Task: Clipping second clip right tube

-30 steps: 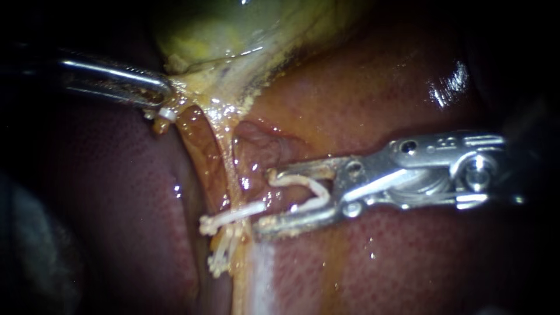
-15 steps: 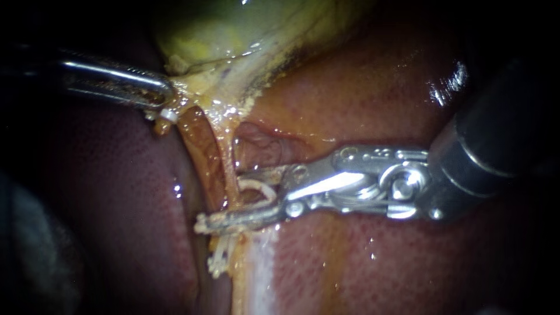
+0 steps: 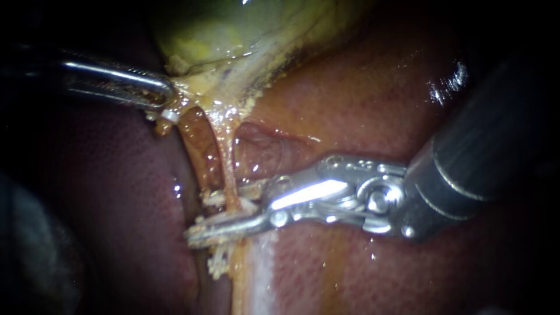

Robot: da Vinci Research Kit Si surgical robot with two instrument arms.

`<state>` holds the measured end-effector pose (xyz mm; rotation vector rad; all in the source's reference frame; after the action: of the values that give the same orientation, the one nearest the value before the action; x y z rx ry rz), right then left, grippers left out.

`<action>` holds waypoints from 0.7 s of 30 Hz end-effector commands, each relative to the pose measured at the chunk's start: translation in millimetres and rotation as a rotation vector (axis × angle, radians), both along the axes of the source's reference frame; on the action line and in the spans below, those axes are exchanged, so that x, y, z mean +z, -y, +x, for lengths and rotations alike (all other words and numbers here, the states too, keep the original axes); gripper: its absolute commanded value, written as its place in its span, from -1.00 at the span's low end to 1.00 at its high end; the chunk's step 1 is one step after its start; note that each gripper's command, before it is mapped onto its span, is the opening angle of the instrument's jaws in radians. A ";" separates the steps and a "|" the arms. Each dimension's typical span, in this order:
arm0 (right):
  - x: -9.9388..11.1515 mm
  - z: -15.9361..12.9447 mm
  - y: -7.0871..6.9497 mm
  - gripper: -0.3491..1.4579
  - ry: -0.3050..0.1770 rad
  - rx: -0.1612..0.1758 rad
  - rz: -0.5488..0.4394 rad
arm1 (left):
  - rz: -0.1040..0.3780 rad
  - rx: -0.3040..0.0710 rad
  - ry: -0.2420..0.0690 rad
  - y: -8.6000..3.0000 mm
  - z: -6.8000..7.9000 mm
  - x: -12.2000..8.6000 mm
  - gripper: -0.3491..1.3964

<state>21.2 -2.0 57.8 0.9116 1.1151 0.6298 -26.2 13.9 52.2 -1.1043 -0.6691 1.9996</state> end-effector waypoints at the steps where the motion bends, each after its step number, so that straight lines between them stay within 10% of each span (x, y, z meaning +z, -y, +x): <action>1: 0.0 0.0 0.0 -0.06 -0.001 0.000 0.000 | 0.000 0.000 0.000 0.0 0.0 0.0 -1.00; 21: -5.3 1.1 1.0 -0.08 -0.190 -0.038 0.072 | 0.000 0.000 0.000 0.0 0.0 0.0 -1.00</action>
<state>22.4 -3.0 52.2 1.0767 1.2529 0.5608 -26.2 13.9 52.2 -1.1041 -0.6689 1.9994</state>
